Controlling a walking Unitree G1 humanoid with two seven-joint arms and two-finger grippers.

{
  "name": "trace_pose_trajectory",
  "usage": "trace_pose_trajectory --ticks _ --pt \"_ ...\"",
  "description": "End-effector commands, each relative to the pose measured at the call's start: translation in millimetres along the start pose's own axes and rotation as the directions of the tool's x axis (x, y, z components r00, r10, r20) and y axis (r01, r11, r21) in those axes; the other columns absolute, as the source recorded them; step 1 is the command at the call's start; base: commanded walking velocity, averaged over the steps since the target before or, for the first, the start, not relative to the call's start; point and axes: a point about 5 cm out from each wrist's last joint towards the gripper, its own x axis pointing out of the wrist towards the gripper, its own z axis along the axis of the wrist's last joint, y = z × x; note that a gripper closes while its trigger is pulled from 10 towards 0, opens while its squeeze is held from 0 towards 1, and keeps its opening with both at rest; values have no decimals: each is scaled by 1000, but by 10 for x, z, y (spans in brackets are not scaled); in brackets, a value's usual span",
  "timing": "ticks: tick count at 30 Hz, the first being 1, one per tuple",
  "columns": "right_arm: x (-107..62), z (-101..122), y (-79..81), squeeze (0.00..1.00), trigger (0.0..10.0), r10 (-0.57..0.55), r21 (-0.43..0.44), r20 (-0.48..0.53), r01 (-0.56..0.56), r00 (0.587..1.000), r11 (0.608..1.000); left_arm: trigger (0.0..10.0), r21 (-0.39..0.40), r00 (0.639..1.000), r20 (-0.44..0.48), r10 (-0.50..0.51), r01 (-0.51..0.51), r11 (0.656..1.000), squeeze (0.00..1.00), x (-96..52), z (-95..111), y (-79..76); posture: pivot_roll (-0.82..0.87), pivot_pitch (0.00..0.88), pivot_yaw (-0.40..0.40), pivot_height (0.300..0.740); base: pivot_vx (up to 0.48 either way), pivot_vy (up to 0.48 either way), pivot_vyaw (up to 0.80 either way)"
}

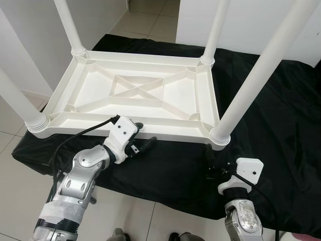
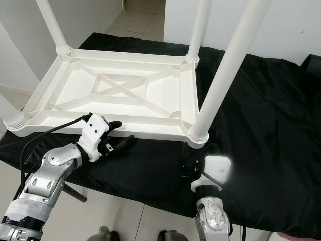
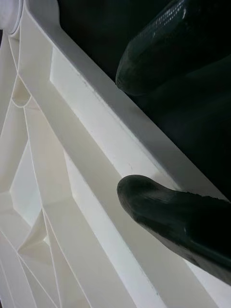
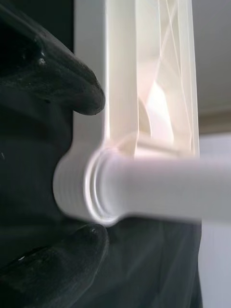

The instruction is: Building children table

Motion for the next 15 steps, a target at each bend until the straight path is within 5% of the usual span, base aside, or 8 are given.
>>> trace_pose_trajectory --ticks 1,9,10,14,15 --pt "-25 10 32 0 10000 28 21 4 -28 1000 999 10000 9 996 2 88 -88 996 0 -22 6 80 15 137 35 740 0 0 0" --pt "27 89 190 0 10000 163 91 35 -166 986 982 10000 -15 995 50 92 -91 996 63 -29 117 118 20 138 42 740 0 0 0" --pt "43 105 220 0 10000 188 110 41 -191 981 975 10000 -30 993 69 96 -94 995 204 -30 153 135 24 140 37 740 0 0 0" --pt "52 111 238 0 10000 203 125 43 -207 978 970 10000 -36 991 84 100 -97 995 204 -29 174 147 25 142 32 740 0 0 0" --pt "84 111 254 0 10000 220 136 46 -224 974 965 10000 -44 989 101 112 -108 993 90 -25 207 152 10 146 20 740 0 0 0"
